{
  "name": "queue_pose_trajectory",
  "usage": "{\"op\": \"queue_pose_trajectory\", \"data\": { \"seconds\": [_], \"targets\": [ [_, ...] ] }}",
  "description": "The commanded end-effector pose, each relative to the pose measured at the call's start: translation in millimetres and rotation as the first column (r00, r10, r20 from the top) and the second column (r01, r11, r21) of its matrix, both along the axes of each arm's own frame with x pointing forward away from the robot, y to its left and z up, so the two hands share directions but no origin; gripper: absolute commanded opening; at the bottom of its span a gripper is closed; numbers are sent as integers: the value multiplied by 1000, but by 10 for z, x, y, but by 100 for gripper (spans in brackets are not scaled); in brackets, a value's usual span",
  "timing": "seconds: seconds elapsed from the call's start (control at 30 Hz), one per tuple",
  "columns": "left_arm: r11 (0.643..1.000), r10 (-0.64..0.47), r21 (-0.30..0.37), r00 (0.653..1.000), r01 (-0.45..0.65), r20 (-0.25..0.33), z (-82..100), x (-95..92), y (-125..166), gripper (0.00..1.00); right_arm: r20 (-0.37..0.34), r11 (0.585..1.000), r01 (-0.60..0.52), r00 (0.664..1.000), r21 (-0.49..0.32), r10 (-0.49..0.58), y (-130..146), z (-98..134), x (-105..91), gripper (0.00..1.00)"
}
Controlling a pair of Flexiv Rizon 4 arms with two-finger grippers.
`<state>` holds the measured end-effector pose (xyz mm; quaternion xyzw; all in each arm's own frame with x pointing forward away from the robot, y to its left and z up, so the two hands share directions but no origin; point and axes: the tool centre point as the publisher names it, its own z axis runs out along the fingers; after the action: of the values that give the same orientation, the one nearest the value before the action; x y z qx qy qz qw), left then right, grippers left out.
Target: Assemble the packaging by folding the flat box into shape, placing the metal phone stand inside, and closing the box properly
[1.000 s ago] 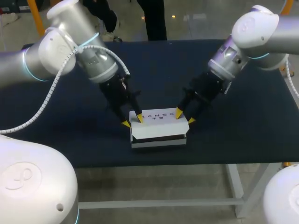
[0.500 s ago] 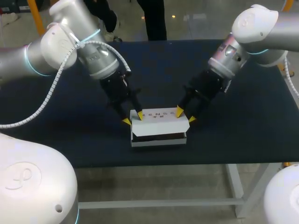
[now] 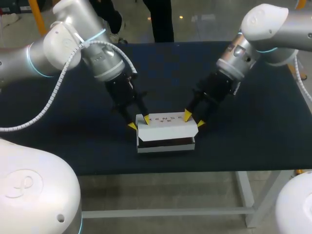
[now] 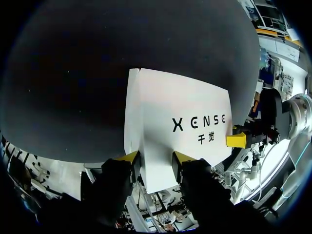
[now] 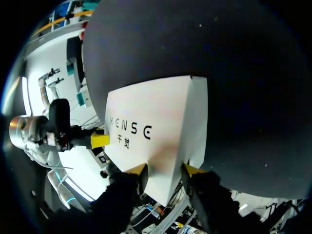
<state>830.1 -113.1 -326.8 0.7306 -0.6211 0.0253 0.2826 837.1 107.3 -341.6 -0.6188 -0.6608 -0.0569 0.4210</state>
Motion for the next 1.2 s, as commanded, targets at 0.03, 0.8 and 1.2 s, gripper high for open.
{"op": "queue_pose_trajectory", "data": {
  "seconds": [0.03, 0.8, 1.2],
  "targets": [
    [1000, -3, 6, 1000, 3, -8, 12, 27, -41, 45, -18, 1000, -16, 1000, 2, 16, 39, 18, 47, 49],
    [1000, -7, 13, 1000, 7, -29, 75, 92, -4, 44, -29, 1000, -20, 999, -13, 19, 6, 104, 84, 50],
    [1000, -17, 12, 998, 18, -63, 73, 164, 1, 42, -50, 1000, -16, 999, -12, 15, 21, 105, 141, 49]
  ]
}}
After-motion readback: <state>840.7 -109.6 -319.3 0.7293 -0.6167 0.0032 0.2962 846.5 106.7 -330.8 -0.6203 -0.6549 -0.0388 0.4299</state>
